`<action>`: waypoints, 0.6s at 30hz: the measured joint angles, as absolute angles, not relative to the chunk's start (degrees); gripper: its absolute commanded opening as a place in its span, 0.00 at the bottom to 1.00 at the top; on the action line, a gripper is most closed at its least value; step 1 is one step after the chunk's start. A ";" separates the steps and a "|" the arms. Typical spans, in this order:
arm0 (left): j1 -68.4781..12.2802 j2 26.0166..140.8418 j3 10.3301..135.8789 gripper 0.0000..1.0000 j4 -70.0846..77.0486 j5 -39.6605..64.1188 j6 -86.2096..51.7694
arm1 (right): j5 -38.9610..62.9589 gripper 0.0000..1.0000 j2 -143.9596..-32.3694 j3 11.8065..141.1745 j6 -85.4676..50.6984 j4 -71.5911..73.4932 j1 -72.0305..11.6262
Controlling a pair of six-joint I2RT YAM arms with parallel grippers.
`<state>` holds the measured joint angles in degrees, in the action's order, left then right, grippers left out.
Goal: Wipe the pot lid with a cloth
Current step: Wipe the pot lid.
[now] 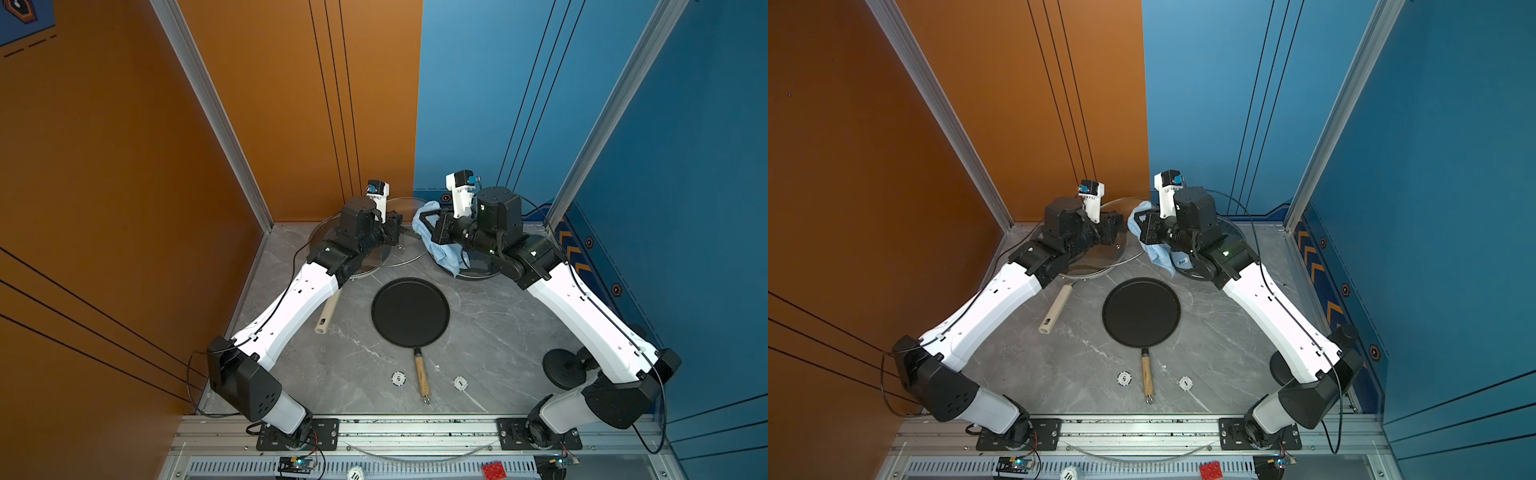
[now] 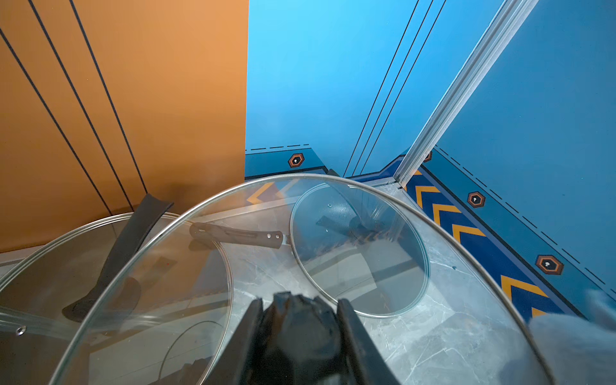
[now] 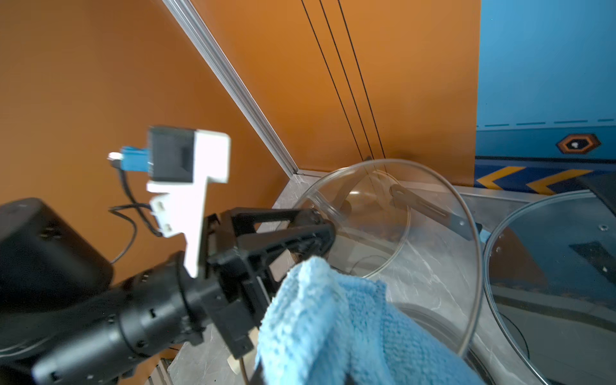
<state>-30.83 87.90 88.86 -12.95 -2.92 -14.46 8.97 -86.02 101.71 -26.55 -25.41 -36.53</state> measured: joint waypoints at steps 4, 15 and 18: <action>-31.16 87.90 87.15 0.31 -13.06 -2.63 -14.28 | 9.04 0.09 -85.80 102.17 -26.35 -25.28 -35.88; -30.48 85.82 83.81 0.30 -13.28 -2.33 -11.94 | 4.86 0.06 -96.79 101.43 -26.37 -28.01 -37.63; -30.39 85.80 83.22 0.30 -14.11 -1.91 -11.27 | 0.36 0.06 -96.25 100.53 -26.85 -29.34 -36.88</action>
